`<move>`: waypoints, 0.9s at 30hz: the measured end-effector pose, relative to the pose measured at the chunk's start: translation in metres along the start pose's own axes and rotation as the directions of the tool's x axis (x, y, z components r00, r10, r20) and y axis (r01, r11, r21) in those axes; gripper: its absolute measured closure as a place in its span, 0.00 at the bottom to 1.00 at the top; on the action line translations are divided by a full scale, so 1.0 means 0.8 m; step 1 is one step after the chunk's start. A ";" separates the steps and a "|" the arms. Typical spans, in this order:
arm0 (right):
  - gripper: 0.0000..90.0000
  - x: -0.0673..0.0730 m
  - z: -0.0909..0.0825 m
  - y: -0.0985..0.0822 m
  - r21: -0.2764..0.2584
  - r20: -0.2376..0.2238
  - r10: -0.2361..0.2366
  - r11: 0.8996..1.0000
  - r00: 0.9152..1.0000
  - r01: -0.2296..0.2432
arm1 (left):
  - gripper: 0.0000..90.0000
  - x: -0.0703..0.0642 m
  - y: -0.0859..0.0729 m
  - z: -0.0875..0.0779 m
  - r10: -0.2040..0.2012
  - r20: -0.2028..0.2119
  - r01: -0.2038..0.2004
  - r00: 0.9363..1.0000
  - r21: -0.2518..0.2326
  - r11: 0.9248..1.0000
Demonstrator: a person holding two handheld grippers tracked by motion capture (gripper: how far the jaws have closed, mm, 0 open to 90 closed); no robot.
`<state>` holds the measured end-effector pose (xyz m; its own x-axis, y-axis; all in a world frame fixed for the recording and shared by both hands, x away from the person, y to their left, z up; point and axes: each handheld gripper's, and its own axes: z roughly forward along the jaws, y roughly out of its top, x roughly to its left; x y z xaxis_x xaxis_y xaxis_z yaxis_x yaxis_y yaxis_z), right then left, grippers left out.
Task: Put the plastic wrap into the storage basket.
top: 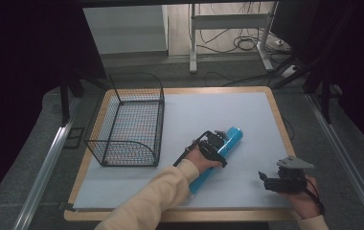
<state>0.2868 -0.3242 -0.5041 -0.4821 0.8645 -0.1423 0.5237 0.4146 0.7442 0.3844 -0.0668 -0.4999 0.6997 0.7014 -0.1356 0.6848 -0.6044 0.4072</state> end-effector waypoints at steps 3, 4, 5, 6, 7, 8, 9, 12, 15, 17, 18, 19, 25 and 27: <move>0.14 0.000 0.000 0.000 0.001 0.001 0.002 1.000 1.000 -0.002 | 0.32 -0.001 0.004 0.003 -0.015 -0.008 0.016 1.000 0.030 0.999; 0.14 0.000 0.000 0.001 0.002 0.001 0.002 1.000 1.000 -0.002 | 0.32 -0.002 0.005 0.005 -0.011 -0.010 0.011 1.000 0.042 0.999; 0.14 0.000 0.000 0.001 0.000 0.001 0.002 1.000 1.000 -0.002 | 0.32 -0.003 0.006 0.008 -0.010 -0.016 0.011 1.000 0.046 0.999; 0.14 0.000 -0.001 0.001 -0.001 0.003 -0.001 1.000 1.000 0.001 | 0.32 -0.005 0.007 0.008 0.006 -0.024 -0.004 1.000 0.054 0.999; 0.14 0.000 -0.001 0.001 -0.001 0.003 -0.001 1.000 1.000 0.001 | 0.32 -0.006 0.008 0.008 0.005 -0.033 -0.003 0.999 0.055 0.998; 0.14 0.000 -0.002 0.001 -0.003 0.004 0.000 1.000 1.000 0.000 | 0.32 -0.007 0.007 0.008 0.006 -0.036 -0.004 0.999 0.053 0.999; 0.14 -0.001 -0.002 0.001 -0.006 0.006 0.004 1.000 1.000 -0.004 | 0.33 -0.007 0.007 0.008 0.003 -0.036 -0.001 0.999 0.050 0.999; 0.14 -0.002 -0.002 0.001 -0.006 0.007 0.009 1.000 1.000 -0.009 | 0.33 -0.004 0.006 0.007 -0.010 -0.022 0.011 1.000 0.037 0.999; 0.14 -0.002 -0.002 0.001 -0.007 0.006 0.009 1.000 1.000 -0.009 | 0.33 -0.002 0.005 0.006 -0.022 -0.004 0.023 1.000 0.031 0.999; 0.14 -0.003 -0.003 0.001 -0.010 0.007 0.009 1.000 1.000 -0.009 | 0.34 -0.002 0.004 0.004 -0.028 0.023 0.027 0.999 0.019 0.999; 0.14 -0.003 -0.003 0.000 -0.013 0.010 0.013 1.000 1.000 -0.013 | 0.34 -0.001 0.004 0.002 -0.022 0.038 0.022 0.999 0.015 1.000; 0.14 -0.003 -0.003 0.000 -0.013 0.010 0.013 1.000 1.000 -0.013 | 0.34 -0.001 0.004 0.000 -0.021 0.047 0.020 0.999 0.011 1.000; 0.14 -0.006 -0.005 -0.001 -0.018 0.017 0.021 1.000 1.000 -0.021 | 0.34 0.014 0.005 -0.018 -0.031 0.097 0.032 0.995 -0.015 0.999; 0.15 -0.006 -0.005 -0.001 -0.019 0.016 0.022 1.000 1.000 -0.022 | 0.34 0.020 0.004 -0.025 -0.031 0.116 0.034 0.993 -0.023 0.999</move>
<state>0.2857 -0.3300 -0.5011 -0.4588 0.8779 -0.1366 0.5204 0.3902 0.7596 0.3940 -0.0498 -0.4825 0.6971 0.6714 -0.2516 0.7031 -0.5713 0.4234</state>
